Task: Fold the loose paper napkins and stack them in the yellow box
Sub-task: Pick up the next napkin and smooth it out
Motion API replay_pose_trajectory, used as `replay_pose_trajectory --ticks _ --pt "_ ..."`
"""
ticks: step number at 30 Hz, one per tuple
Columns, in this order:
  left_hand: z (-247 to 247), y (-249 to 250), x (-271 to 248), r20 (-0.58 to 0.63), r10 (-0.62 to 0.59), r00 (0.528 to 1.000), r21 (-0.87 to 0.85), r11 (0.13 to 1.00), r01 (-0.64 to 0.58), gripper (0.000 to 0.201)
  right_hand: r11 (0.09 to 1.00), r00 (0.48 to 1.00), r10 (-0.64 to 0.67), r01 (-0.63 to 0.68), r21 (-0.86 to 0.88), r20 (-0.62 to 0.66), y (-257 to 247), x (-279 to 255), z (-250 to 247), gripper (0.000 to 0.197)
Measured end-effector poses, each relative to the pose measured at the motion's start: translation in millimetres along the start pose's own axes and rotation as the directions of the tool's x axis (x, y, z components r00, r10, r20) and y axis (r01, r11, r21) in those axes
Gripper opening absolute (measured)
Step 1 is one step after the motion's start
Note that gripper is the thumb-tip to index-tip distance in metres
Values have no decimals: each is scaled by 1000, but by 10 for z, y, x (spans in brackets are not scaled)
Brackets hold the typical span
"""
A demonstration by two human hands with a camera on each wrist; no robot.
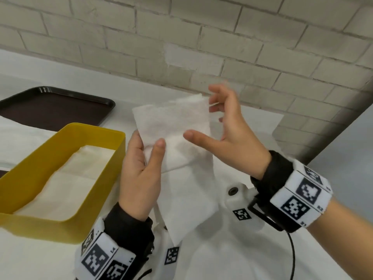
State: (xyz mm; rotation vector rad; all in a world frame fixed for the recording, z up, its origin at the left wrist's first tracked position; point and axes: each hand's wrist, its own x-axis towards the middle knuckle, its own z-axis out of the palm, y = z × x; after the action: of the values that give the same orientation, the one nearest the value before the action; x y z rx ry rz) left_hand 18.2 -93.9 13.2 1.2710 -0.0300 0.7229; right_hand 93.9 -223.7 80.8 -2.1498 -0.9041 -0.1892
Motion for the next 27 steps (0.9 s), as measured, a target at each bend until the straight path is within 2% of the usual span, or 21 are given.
replay_pose_trajectory --ticks 2,3,6,8,11,13,15,17,19,21,23,25,27 --pt "-54 -7 11 -31 -5 1000 -49 999 3 41 966 974 163 -190 177 161 61 -144 101 75" --pt "-68 -8 9 -36 -10 999 -80 997 7 49 935 952 188 -248 254 240 116 -208 157 69" --pt "-98 -55 -30 -29 17 999 -59 998 -19 68 895 928 153 -276 352 339 235 -318 268 42" --pt "-155 -102 -60 -36 25 999 2 1000 -25 75 901 921 138 -270 339 365 275 -318 245 29" --pt "-310 -154 -104 -22 26 999 148 989 -22 79 986 906 99 -144 81 412 327 -273 130 29" --pt "-405 -171 -129 44 5 999 371 928 -20 65 987 873 85 -8 -160 480 307 -221 62 29" --pt "-471 -187 -177 105 -79 991 490 871 17 45 951 832 69 112 -288 550 237 -178 39 15" --pt "-519 -201 -265 135 -175 975 525 847 80 38 920 805 65 181 -349 590 143 -154 68 4" --pt "-567 -212 -348 124 -216 969 571 814 108 39 889 785 71 230 -396 616 62 -165 138 3" --pt "-617 -219 -417 91 -273 958 551 815 180 36 857 763 93 266 -441 640 26 -215 224 4" --pt "-657 -226 -477 63 -328 943 517 819 250 32 831 730 121 296 -471 673 16 -294 320 12" --pt "-679 -240 -519 18 -365 931 507 806 306 36 825 699 155 298 -481 699 18 -361 404 22" --pt "-687 -264 -559 -11 -397 918 469 808 355 34 826 691 178 283 -488 701 37 -393 482 31"
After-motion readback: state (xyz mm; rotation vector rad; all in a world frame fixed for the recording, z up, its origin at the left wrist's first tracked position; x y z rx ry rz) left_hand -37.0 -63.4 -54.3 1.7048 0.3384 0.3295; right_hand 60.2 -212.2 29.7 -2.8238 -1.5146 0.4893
